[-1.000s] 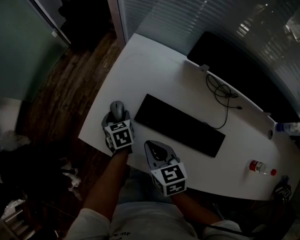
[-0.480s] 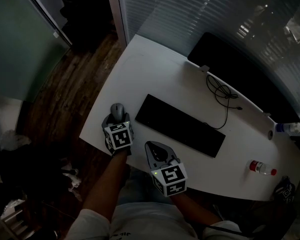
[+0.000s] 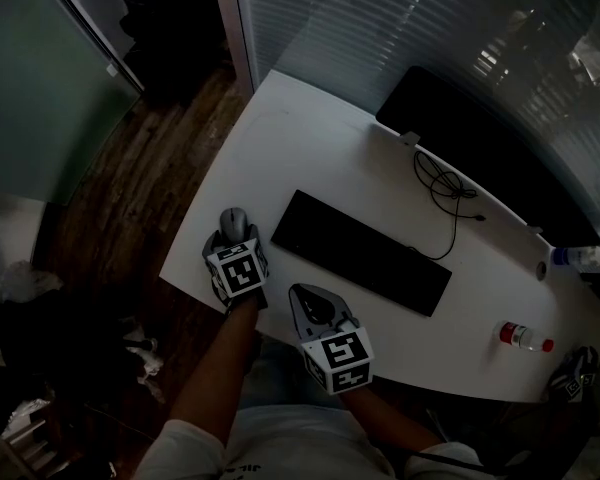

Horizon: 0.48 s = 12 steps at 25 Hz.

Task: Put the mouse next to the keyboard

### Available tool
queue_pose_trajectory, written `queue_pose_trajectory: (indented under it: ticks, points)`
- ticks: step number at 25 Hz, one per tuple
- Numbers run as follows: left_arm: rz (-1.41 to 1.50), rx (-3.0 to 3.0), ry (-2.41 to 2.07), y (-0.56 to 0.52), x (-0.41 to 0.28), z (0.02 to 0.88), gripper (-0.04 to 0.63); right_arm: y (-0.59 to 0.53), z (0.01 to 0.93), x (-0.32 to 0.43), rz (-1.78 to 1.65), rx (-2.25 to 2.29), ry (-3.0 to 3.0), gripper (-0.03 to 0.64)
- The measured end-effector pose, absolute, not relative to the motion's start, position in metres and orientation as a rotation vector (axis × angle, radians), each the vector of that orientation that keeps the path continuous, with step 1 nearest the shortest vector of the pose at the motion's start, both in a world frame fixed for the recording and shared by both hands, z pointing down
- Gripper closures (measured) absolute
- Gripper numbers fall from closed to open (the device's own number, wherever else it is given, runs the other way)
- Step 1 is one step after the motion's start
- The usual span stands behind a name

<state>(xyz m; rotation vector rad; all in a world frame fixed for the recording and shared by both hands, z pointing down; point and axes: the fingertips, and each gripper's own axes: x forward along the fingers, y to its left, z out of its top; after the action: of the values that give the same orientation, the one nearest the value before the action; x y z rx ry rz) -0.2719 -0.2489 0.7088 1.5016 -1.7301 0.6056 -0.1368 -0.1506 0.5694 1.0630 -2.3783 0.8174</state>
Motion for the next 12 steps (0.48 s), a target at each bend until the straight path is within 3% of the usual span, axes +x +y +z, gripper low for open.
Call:
queue_pose_trajectory:
  ticks: [12]
  points:
    - [0.628,1.488,-1.75,-0.2539,-0.2712,0.7085,0.299,-0.1563,0.5762,-0.1323,0.837,1.069,-2.362,0.614]
